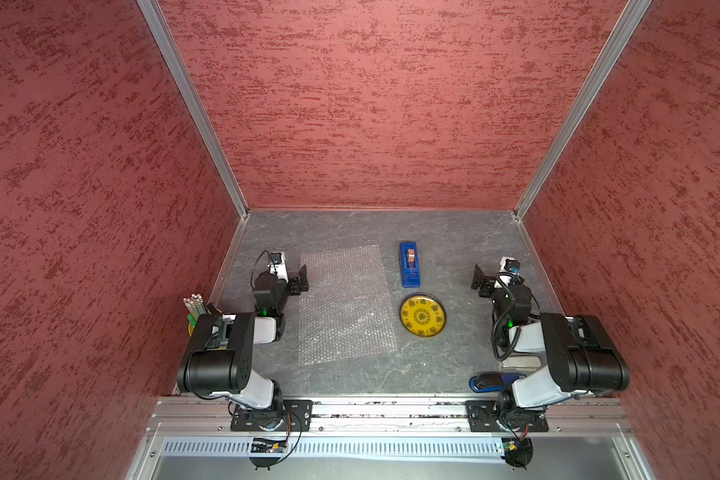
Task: Wrap dinner plates in bubble wrap
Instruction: Pick up the plate from the center of the board.
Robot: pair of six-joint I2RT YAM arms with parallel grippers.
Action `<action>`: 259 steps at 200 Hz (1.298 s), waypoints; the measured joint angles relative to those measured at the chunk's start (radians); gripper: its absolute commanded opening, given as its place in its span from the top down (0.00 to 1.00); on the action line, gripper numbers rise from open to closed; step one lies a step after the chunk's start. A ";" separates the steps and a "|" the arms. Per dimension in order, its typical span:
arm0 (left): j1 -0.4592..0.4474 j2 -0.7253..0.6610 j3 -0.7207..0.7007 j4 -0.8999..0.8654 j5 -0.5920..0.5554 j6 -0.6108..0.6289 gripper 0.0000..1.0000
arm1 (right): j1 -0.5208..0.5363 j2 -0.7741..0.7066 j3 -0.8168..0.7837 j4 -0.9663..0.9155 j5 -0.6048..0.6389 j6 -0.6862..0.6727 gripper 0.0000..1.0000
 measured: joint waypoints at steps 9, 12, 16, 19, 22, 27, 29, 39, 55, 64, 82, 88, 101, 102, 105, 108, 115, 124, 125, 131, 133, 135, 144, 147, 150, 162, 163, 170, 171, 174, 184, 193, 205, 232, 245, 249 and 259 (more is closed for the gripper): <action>0.000 0.000 0.000 0.000 0.002 0.000 0.00 | 0.000 0.000 0.000 0.000 -0.001 0.000 0.01; 0.000 0.000 0.000 0.000 0.002 0.000 0.01 | 0.000 0.000 0.000 0.000 -0.002 0.000 0.01; 0.000 0.000 0.000 0.000 0.003 0.000 0.01 | 0.000 0.000 0.000 0.000 -0.002 0.000 0.01; 0.000 0.000 0.000 0.000 0.003 0.000 0.01 | 0.000 0.000 0.000 0.000 -0.002 0.000 0.01; 0.000 0.000 0.000 0.000 0.003 0.000 0.01 | 0.000 0.000 0.000 0.000 -0.003 0.000 0.01; 0.000 0.000 0.000 0.000 0.004 0.000 0.01 | 0.000 0.000 0.000 0.000 -0.003 0.000 0.01; 0.000 0.000 0.000 0.000 0.004 0.000 0.01 | 0.000 0.000 0.000 0.000 -0.003 0.000 0.01; 0.003 0.000 0.000 0.000 0.009 -0.001 0.00 | 0.000 0.000 0.000 0.000 -0.003 0.000 0.01; 0.008 0.000 0.000 0.000 0.022 -0.003 0.00 | 0.000 0.000 0.000 0.000 0.001 0.001 0.01; 0.005 0.000 0.000 0.000 0.020 -0.003 0.00 | 0.000 0.000 0.000 0.000 0.003 0.001 0.01; 0.000 0.000 0.000 0.000 0.017 -0.003 0.01 | 0.000 0.000 0.000 0.000 0.005 0.001 0.01; -0.001 0.000 0.000 0.000 0.017 -0.003 0.01 | 0.000 0.000 0.000 0.000 0.005 0.001 0.01; -0.001 0.000 0.000 0.000 0.017 -0.003 0.01 | 0.000 0.000 0.000 0.000 0.006 0.001 0.01; -0.001 0.000 0.000 0.000 0.017 -0.003 0.01 | 0.000 0.000 0.000 0.000 0.006 0.001 0.01; -0.001 0.000 0.000 0.000 0.016 -0.003 0.00 | 0.000 0.000 0.000 0.000 0.006 0.001 0.01; -0.001 0.000 0.000 0.000 0.016 -0.003 0.01 | 0.000 0.000 0.000 0.000 0.007 0.001 0.01; -0.001 0.000 0.001 0.000 0.016 -0.003 0.01 | 0.000 0.000 0.000 0.000 0.007 0.001 0.01; -0.001 0.000 0.002 0.000 0.016 -0.003 0.01 | 0.000 0.000 0.000 0.000 0.008 0.001 0.01; -0.001 0.000 0.002 0.000 0.016 -0.003 0.01 | 0.000 0.000 0.000 0.000 0.008 0.001 0.01; -0.001 0.000 0.002 0.000 0.016 -0.003 0.01 | 0.000 0.000 0.000 0.000 0.008 0.001 0.01; -0.001 0.000 0.002 0.000 0.016 -0.003 0.01 | 0.000 0.000 0.000 0.000 0.008 0.001 0.01; -0.001 0.000 0.003 0.000 0.016 -0.003 0.01 | 0.000 0.000 0.000 0.000 0.008 0.001 0.01; -0.001 0.000 0.003 0.000 0.016 -0.003 0.01 | 0.000 0.000 0.000 0.000 0.008 0.001 0.01; -0.001 0.000 0.003 -0.001 0.016 -0.003 0.01 | 0.000 0.000 0.000 0.000 0.008 0.001 0.01; -0.001 0.000 0.003 0.000 0.016 -0.003 0.01 | 0.000 0.000 0.000 0.000 0.008 0.001 0.01; -0.001 0.000 0.003 -0.001 0.014 -0.003 0.01 | 0.000 0.000 0.000 0.000 0.012 0.001 0.01; -0.001 0.000 0.003 -0.001 0.014 -0.003 0.01 | 0.000 0.000 0.000 0.000 0.013 0.001 0.01; -0.001 0.000 0.003 0.000 0.014 -0.003 0.01 | 0.000 -0.002 0.000 -0.005 0.023 0.003 0.01; -0.001 0.000 0.003 -0.001 0.014 -0.003 0.01 | 0.000 -0.003 0.000 -0.005 0.024 0.004 0.01; -0.001 0.000 0.003 -0.001 0.014 -0.003 0.01 | 0.000 -0.006 0.001 -0.012 0.031 0.005 0.01; -0.005 -0.002 0.007 -0.013 -0.001 -0.003 0.01 | 0.006 -0.049 0.016 -0.097 0.055 0.009 0.01; -0.017 -0.014 0.040 -0.095 -0.044 -0.005 0.01 | 0.011 -0.126 0.051 -0.227 0.085 0.027 0.01; -0.042 -0.045 0.138 -0.269 -0.127 -0.020 0.01 | 0.016 -0.274 0.149 -0.451 0.149 0.110 0.01; -0.069 -0.159 0.397 -0.591 -0.242 -0.182 0.00 | 0.016 -0.584 0.330 -0.741 0.225 0.365 0.01; -0.079 -0.213 0.492 -0.715 -0.252 -0.290 0.00 | 0.003 -0.715 0.311 -0.826 0.201 0.478 0.01; -0.084 -0.227 0.512 -0.745 -0.248 -0.324 0.00 | 0.000 -0.740 0.305 -0.860 0.189 0.505 0.01; -0.116 -0.251 0.546 -0.818 -0.244 -0.397 0.00 | -0.006 -0.757 0.307 -0.961 0.161 0.556 0.01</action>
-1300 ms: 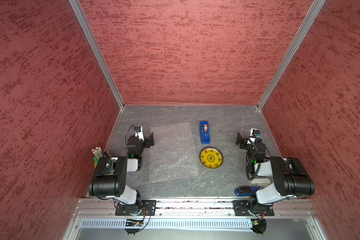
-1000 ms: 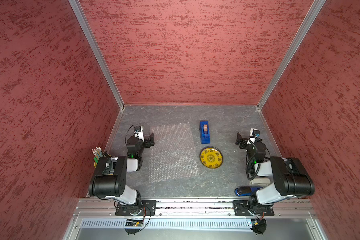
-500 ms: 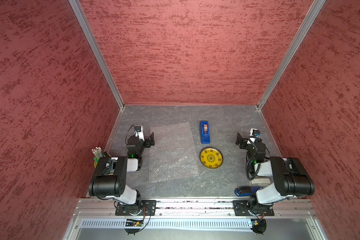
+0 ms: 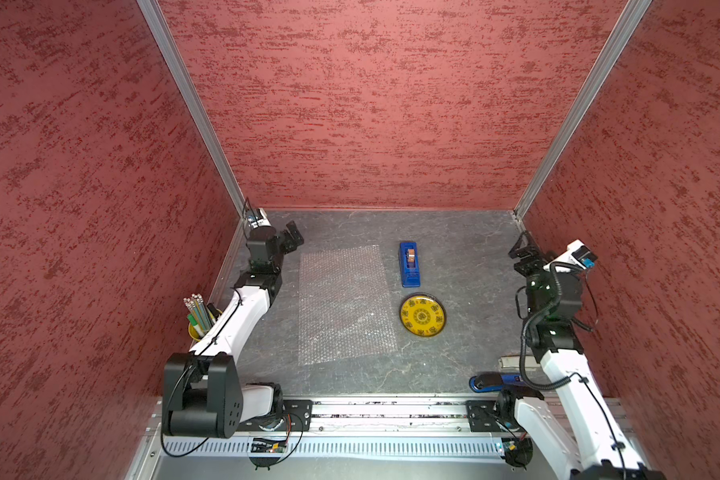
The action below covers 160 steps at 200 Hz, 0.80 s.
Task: Wrap dinner plates in bubble wrap
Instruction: Pick up the plate from the center of the board.
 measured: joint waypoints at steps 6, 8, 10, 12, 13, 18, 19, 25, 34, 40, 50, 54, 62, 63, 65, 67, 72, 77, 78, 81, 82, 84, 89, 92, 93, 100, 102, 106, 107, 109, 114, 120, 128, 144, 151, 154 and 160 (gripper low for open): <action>-0.035 -0.006 0.010 -0.043 0.003 -0.035 0.00 | 0.002 0.022 0.009 -0.070 -0.026 0.017 0.01; -0.050 -0.006 0.012 -0.056 0.007 -0.047 0.00 | 0.003 0.032 0.013 -0.093 -0.034 0.023 0.02; -0.069 -0.006 0.013 -0.070 0.007 -0.057 0.00 | 0.007 0.048 0.019 -0.120 -0.043 0.024 0.03; -0.081 -0.005 0.014 -0.079 0.002 -0.060 0.00 | 0.011 0.063 0.026 -0.148 -0.050 0.026 0.03; -0.093 -0.004 0.015 -0.087 0.002 -0.065 0.00 | 0.011 0.068 0.029 -0.158 -0.051 0.027 0.04; -0.143 0.001 0.015 -0.120 0.002 -0.082 0.00 | 0.023 0.119 0.050 -0.227 -0.072 0.030 0.04; -0.159 0.004 0.015 -0.129 -0.004 -0.085 0.00 | 0.024 0.126 0.053 -0.237 -0.074 0.031 0.04; -0.227 0.015 0.014 -0.167 -0.013 -0.099 0.01 | 0.040 0.179 0.077 -0.307 -0.093 0.028 0.04; -0.341 0.040 0.012 -0.222 -0.023 -0.111 0.01 | 0.071 0.262 0.103 -0.399 -0.116 0.026 0.05; -0.417 0.057 0.011 -0.256 -0.034 -0.117 0.01 | 0.097 0.303 0.108 -0.454 -0.129 0.022 0.05; -0.525 0.079 0.011 -0.307 -0.046 -0.123 0.01 | 0.142 0.336 0.103 -0.538 -0.158 0.020 0.05; -0.560 0.084 0.011 -0.324 -0.053 -0.124 0.01 | 0.158 0.338 0.100 -0.560 -0.166 0.019 0.06; -0.608 0.089 0.011 -0.352 -0.063 -0.128 0.01 | 0.199 0.339 0.097 -0.604 -0.183 0.019 0.07; -0.615 0.089 0.011 -0.356 -0.065 -0.130 0.01 | 0.202 0.339 0.097 -0.607 -0.185 0.019 0.07; -0.623 0.089 0.011 -0.363 -0.067 -0.132 0.01 | 0.216 0.339 0.097 -0.614 -0.191 0.019 0.07; -0.631 0.089 0.011 -0.369 -0.069 -0.134 0.01 | 0.227 0.339 0.097 -0.618 -0.193 0.019 0.08; -0.640 0.088 0.011 -0.379 -0.073 -0.138 0.01 | 0.254 0.341 0.097 -0.623 -0.202 0.021 0.09; -0.643 0.087 0.011 -0.387 -0.077 -0.144 0.01 | 0.288 0.349 0.097 -0.622 -0.212 0.023 0.11; -0.643 0.086 0.011 -0.389 -0.077 -0.145 0.01 | 0.293 0.350 0.097 -0.622 -0.213 0.023 0.12; -0.642 0.085 0.011 -0.393 -0.079 -0.147 0.01 | 0.311 0.356 0.097 -0.620 -0.217 0.026 0.14; -0.642 0.085 0.011 -0.393 -0.080 -0.148 0.01 | 0.314 0.357 0.097 -0.619 -0.219 0.026 0.15; -0.639 0.084 0.011 -0.396 -0.082 -0.150 0.01 | 0.327 0.364 0.097 -0.616 -0.224 0.025 0.16; -0.629 0.082 0.011 -0.403 -0.084 -0.156 0.01 | 0.353 0.379 0.097 -0.610 -0.234 0.031 0.16; -0.622 0.081 0.011 -0.407 -0.084 -0.160 0.01 | 0.369 0.393 0.097 -0.605 -0.245 0.032 0.16; -0.619 0.080 0.011 -0.410 -0.084 -0.162 0.01 | 0.372 0.396 0.097 -0.603 -0.246 0.033 0.17; -0.600 0.077 0.011 -0.419 -0.083 -0.169 0.01 | 0.402 0.425 0.097 -0.594 -0.263 0.042 0.17; -0.594 0.076 0.011 -0.423 -0.083 -0.171 0.01 | 0.409 0.433 0.097 -0.591 -0.268 0.045 0.17; -0.578 0.073 0.011 -0.428 -0.079 -0.177 0.01 | 0.420 0.448 0.095 -0.583 -0.278 0.050 0.18; -0.576 0.072 0.011 -0.430 -0.079 -0.178 0.01 | 0.423 0.452 0.094 -0.581 -0.280 0.051 0.18; -0.569 0.070 0.010 -0.433 -0.078 -0.181 0.01 | 0.426 0.458 0.093 -0.578 -0.284 0.055 0.18; -0.547 0.063 0.006 -0.436 -0.072 -0.190 0.01 | 0.430 0.468 0.087 -0.568 -0.291 0.061 0.19; -0.520 0.051 -0.002 -0.441 -0.064 -0.201 0.01 | 0.432 0.476 0.078 -0.556 -0.300 0.070 0.19; -0.484 0.032 -0.019 -0.446 -0.052 -0.215 0.01 | 0.432 0.480 0.063 -0.543 -0.310 0.081 0.21; -0.414 -0.023 -0.069 -0.454 -0.034 -0.240 0.01 | 0.432 0.488 0.039 -0.520 -0.333 0.093 0.26; -0.389 -0.047 -0.093 -0.459 -0.027 -0.248 0.01 | 0.432 0.493 0.029 -0.507 -0.341 0.100 0.29; -0.382 -0.054 -0.101 -0.462 -0.024 -0.252 0.01 | 0.432 0.495 0.026 -0.500 -0.344 0.102 0.30; -0.368 -0.068 -0.114 -0.467 -0.016 -0.257 0.01 | 0.431 0.500 0.017 -0.489 -0.350 0.105 0.32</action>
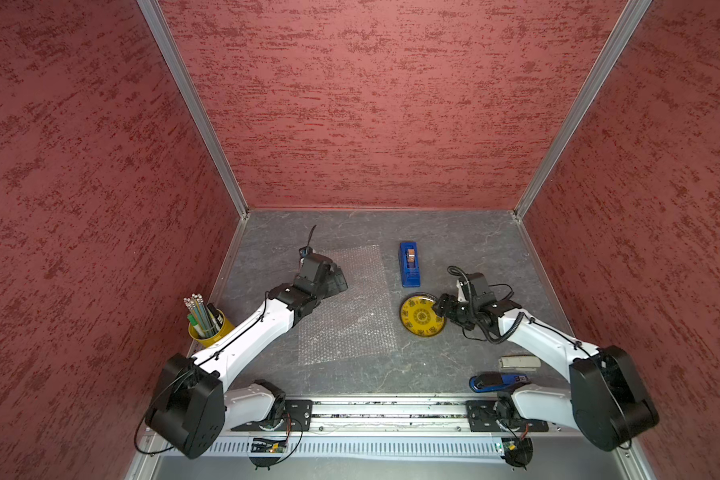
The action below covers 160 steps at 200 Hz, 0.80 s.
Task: Wrap dinner plates in bubble wrap
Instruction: Pick up the plate from the center of the board.
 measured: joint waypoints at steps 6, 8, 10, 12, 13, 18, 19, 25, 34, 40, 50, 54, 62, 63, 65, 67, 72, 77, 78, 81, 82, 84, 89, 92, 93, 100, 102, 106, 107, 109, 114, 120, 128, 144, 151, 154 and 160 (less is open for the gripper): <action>0.013 -0.011 -0.011 -0.007 0.007 -0.005 0.02 | 0.000 0.005 -0.008 0.010 -0.005 0.001 0.34; 0.018 -0.014 -0.014 -0.010 0.010 -0.007 0.02 | 0.000 0.006 -0.011 0.013 -0.006 0.005 0.34; 0.022 -0.018 -0.017 -0.011 0.014 -0.009 0.02 | 0.000 0.008 -0.013 0.016 -0.008 0.004 0.35; 0.026 -0.020 -0.020 -0.013 0.018 -0.011 0.02 | -0.001 0.009 -0.016 0.019 -0.010 0.004 0.35; 0.027 -0.021 -0.021 -0.014 0.019 -0.011 0.02 | -0.001 0.009 -0.017 0.019 -0.010 0.005 0.35; 0.037 -0.026 -0.027 -0.018 0.026 -0.016 0.02 | -0.002 0.012 -0.024 0.025 -0.012 0.006 0.36; 0.039 -0.027 -0.027 -0.018 0.027 -0.017 0.02 | -0.002 0.013 -0.025 0.027 -0.013 0.008 0.36; 0.048 -0.032 -0.034 -0.022 0.033 -0.020 0.03 | -0.004 0.015 -0.033 0.034 -0.015 0.009 0.37; 0.061 -0.039 -0.042 -0.026 0.041 -0.026 0.04 | -0.006 0.018 -0.045 0.043 -0.019 0.012 0.39; 0.070 -0.043 -0.047 -0.027 0.048 -0.031 0.04 | -0.007 0.019 -0.051 0.048 -0.021 0.014 0.41; 0.081 -0.046 -0.051 -0.034 0.055 -0.038 0.04 | -0.010 0.021 -0.059 0.056 -0.022 0.014 0.44; 0.084 -0.046 -0.052 -0.036 0.057 -0.041 0.04 | -0.011 0.022 -0.062 0.060 -0.022 0.017 0.45; 0.088 -0.046 -0.053 -0.037 0.059 -0.045 0.04 | -0.014 0.024 -0.065 0.066 -0.024 0.018 0.48; 0.088 -0.046 -0.054 -0.037 0.059 -0.045 0.04 | -0.014 0.024 -0.066 0.068 -0.024 0.018 0.49; 0.089 -0.046 -0.054 -0.038 0.059 -0.046 0.04 | -0.014 0.025 -0.068 0.071 -0.024 0.017 0.50; 0.090 -0.046 -0.054 -0.038 0.059 -0.047 0.04 | -0.014 0.025 -0.069 0.074 -0.025 0.020 0.50; 0.092 -0.046 -0.054 -0.039 0.059 -0.050 0.04 | -0.015 0.026 -0.073 0.080 -0.026 0.018 0.52; 0.092 -0.046 -0.054 -0.040 0.058 -0.055 0.04 | -0.016 0.026 -0.076 0.085 -0.027 0.020 0.53; 0.092 -0.046 -0.054 -0.040 0.058 -0.056 0.04 | -0.016 0.026 -0.077 0.086 -0.027 0.020 0.54; 0.092 -0.046 -0.054 -0.040 0.057 -0.060 0.04 | -0.016 0.026 -0.079 0.088 -0.028 0.023 0.54; 0.092 -0.046 -0.054 -0.040 0.057 -0.061 0.04 | -0.016 0.026 -0.080 0.088 -0.028 0.022 0.54; 0.092 -0.046 -0.054 -0.040 0.056 -0.063 0.04 | -0.016 0.026 -0.080 0.089 -0.028 0.022 0.55; 0.092 -0.046 -0.054 -0.042 0.053 -0.068 0.04 | -0.016 0.026 -0.084 0.092 -0.029 0.023 0.56; 0.092 -0.046 -0.054 -0.042 0.052 -0.071 0.04 | -0.016 0.026 -0.085 0.094 -0.029 0.022 0.57; 0.092 -0.046 -0.054 -0.042 0.052 -0.071 0.04 | -0.016 0.026 -0.086 0.094 -0.029 0.023 0.58; 0.093 -0.047 -0.054 -0.044 0.049 -0.076 0.04 | -0.016 0.026 -0.089 0.097 -0.031 0.023 0.60; 0.094 -0.047 -0.055 -0.044 0.049 -0.080 0.04 | -0.017 0.026 -0.089 0.098 -0.031 0.023 0.60; 0.096 -0.049 -0.056 -0.043 0.048 -0.083 0.04 | -0.017 0.026 -0.090 0.099 -0.032 0.020 0.61; 0.096 -0.049 -0.056 -0.043 0.048 -0.084 0.03 | -0.017 0.026 -0.090 0.100 -0.032 0.023 0.61; 0.097 -0.049 -0.057 -0.043 0.047 -0.087 0.04 | -0.017 0.026 -0.090 0.101 -0.032 0.023 0.61; 0.098 -0.051 -0.060 -0.043 0.046 -0.090 0.03 | -0.017 0.026 -0.090 0.103 -0.032 0.022 0.61; 0.101 -0.054 -0.064 -0.043 0.046 -0.095 0.03 | -0.017 0.026 -0.091 0.106 -0.032 0.022 0.62; 0.103 -0.056 -0.069 -0.044 0.046 -0.103 0.03 | -0.017 0.026 -0.091 0.110 -0.033 0.022 0.64; 0.106 -0.057 -0.077 -0.043 0.048 -0.115 0.03 | -0.018 0.030 -0.092 0.121 -0.037 0.021 0.68; 0.107 -0.057 -0.078 -0.043 0.050 -0.117 0.03 | -0.019 0.034 -0.093 0.127 -0.038 0.018 0.70; 0.107 -0.057 -0.078 -0.043 0.050 -0.118 0.03 | -0.019 0.036 -0.094 0.129 -0.039 0.021 0.71; 0.108 -0.056 -0.078 -0.043 0.051 -0.121 0.03 | -0.020 0.037 -0.097 0.131 -0.039 0.019 0.73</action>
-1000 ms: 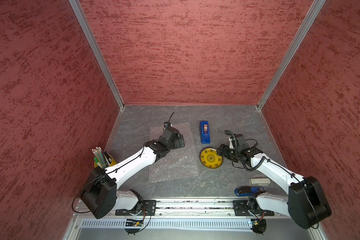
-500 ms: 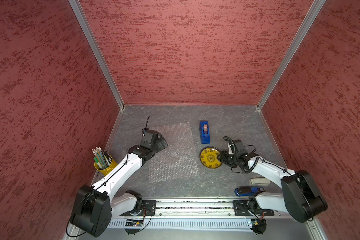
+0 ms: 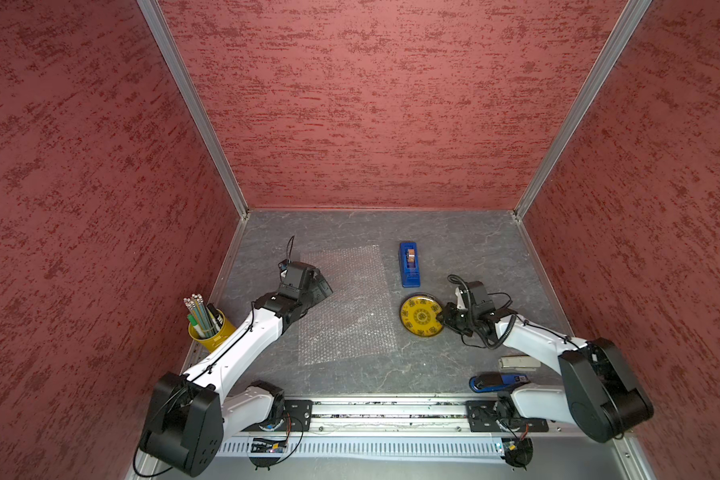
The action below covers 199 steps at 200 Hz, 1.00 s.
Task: Wrap dinner plates in bubble wrap
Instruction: Pick up the plate from the center of the board, then place the plate on the bubble wrap.
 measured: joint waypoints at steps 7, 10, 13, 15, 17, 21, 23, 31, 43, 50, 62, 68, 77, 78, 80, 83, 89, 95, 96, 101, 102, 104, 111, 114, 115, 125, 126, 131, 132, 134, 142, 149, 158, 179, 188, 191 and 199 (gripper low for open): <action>0.000 0.000 0.000 0.000 0.001 -0.003 0.03 | -0.001 0.000 -0.003 0.001 0.000 0.000 0.76; 0.000 0.000 0.000 0.000 0.001 -0.003 0.03 | -0.001 0.000 -0.005 0.002 -0.001 0.001 0.78; 0.000 0.000 0.000 0.000 0.002 -0.004 0.03 | -0.001 0.000 -0.006 0.002 -0.001 0.001 0.79; 0.000 0.000 0.000 0.000 0.003 -0.004 0.03 | -0.001 0.000 -0.006 0.002 -0.001 0.003 0.80; 0.001 0.000 0.000 0.000 0.003 -0.004 0.03 | -0.001 0.000 -0.007 0.001 -0.001 0.000 0.81; 0.001 0.000 0.000 0.000 0.003 -0.004 0.03 | -0.002 0.000 -0.009 0.002 -0.001 0.000 0.83; 0.001 0.000 0.000 0.000 0.003 -0.004 0.03 | -0.002 0.000 -0.010 0.002 -0.002 0.001 0.85; 0.001 0.001 0.000 0.000 0.003 -0.004 0.03 | -0.002 -0.003 -0.012 0.000 -0.002 -0.002 0.89; 0.001 0.003 0.000 0.000 0.003 -0.004 0.03 | -0.002 -0.012 -0.016 0.003 -0.005 0.003 0.96; 0.001 0.006 0.000 -0.001 0.003 -0.004 0.03 | -0.002 -0.026 -0.016 0.007 -0.018 0.000 1.00; 0.001 0.011 0.000 -0.001 0.003 -0.003 0.03 | -0.002 -0.058 -0.016 0.014 -0.023 -0.003 1.00; 0.001 0.013 0.000 -0.001 0.003 -0.003 0.03 | -0.002 -0.075 -0.016 0.008 -0.023 -0.007 1.00; 0.001 0.018 0.003 -0.004 0.003 -0.003 0.04 | -0.002 -0.099 -0.016 -0.005 -0.024 -0.011 1.00; 0.001 0.018 0.003 -0.004 0.003 -0.003 0.04 | -0.002 -0.101 -0.016 -0.007 -0.024 -0.011 1.00; 0.002 0.019 0.004 -0.005 0.003 -0.003 0.05 | -0.002 -0.107 -0.016 -0.010 -0.023 -0.013 1.00; 0.002 0.021 0.005 -0.005 0.003 -0.003 0.06 | -0.002 -0.114 -0.016 -0.016 -0.024 -0.016 1.00; 0.002 0.023 0.008 -0.006 0.003 -0.002 0.08 | -0.002 -0.136 -0.016 -0.029 -0.025 -0.019 1.00; 0.002 0.026 0.011 -0.006 0.004 0.000 0.09 | -0.002 -0.161 -0.016 -0.040 -0.029 -0.022 1.00; 0.002 0.026 0.012 -0.007 0.004 0.002 0.09 | -0.002 -0.166 -0.016 -0.043 -0.030 -0.023 1.00; 0.003 0.027 0.014 -0.007 0.005 0.002 0.10 | -0.002 -0.189 -0.016 -0.050 -0.036 -0.025 1.00; 0.003 0.027 0.016 -0.007 0.006 0.005 0.10 | -0.002 -0.192 -0.016 -0.051 -0.036 -0.025 1.00; 0.004 0.028 0.017 -0.007 0.007 0.006 0.10 | -0.002 -0.203 -0.015 -0.053 -0.039 -0.026 1.00; 0.007 0.029 0.021 -0.007 0.008 0.008 0.10 | 0.002 -0.240 -0.013 -0.059 -0.051 -0.029 1.00; 0.009 0.029 0.023 -0.007 0.008 0.009 0.11 | 0.004 -0.253 -0.010 -0.063 -0.055 -0.029 1.00; 0.010 0.030 0.024 -0.008 0.009 0.009 0.11 | 0.005 -0.259 -0.008 -0.065 -0.057 -0.029 1.00; 0.021 0.032 0.030 -0.006 0.017 0.010 0.12 | 0.016 -0.294 0.012 -0.075 -0.072 -0.030 1.00; 0.022 0.032 0.031 -0.006 0.018 0.010 0.12 | 0.019 -0.298 0.016 -0.077 -0.074 -0.029 1.00; 0.029 0.033 0.032 -0.005 0.023 0.011 0.13 | 0.029 -0.305 0.033 -0.076 -0.082 -0.029 1.00; 0.030 0.033 0.032 -0.005 0.023 0.011 0.13 | 0.031 -0.306 0.036 -0.076 -0.083 -0.029 1.00; 0.032 0.034 0.033 -0.003 0.026 0.011 0.13 | 0.036 -0.306 0.044 -0.076 -0.084 -0.029 1.00; 0.042 0.035 0.036 -0.003 0.031 0.013 0.14 | 0.061 -0.299 0.079 -0.074 -0.094 -0.028 1.00; 0.048 0.037 0.037 0.000 0.035 0.014 0.15 | 0.097 -0.275 0.122 -0.067 -0.101 -0.026 1.00; 0.054 0.038 0.037 0.005 0.043 0.014 0.16 | 0.151 -0.218 0.181 -0.047 -0.109 -0.023 1.00; 0.063 0.050 0.041 0.010 0.062 0.014 0.20 | 0.267 -0.026 0.325 0.026 -0.118 -0.007 1.00; 0.063 0.055 0.042 0.012 0.071 0.016 0.22 | 0.304 0.062 0.381 0.056 -0.124 0.005 1.00; 0.063 0.056 0.042 0.013 0.074 0.016 0.22 | 0.317 0.097 0.403 0.068 -0.126 0.008 1.00; 0.063 0.058 0.042 0.012 0.080 0.016 0.24 | 0.342 0.176 0.453 0.089 -0.131 0.016 1.00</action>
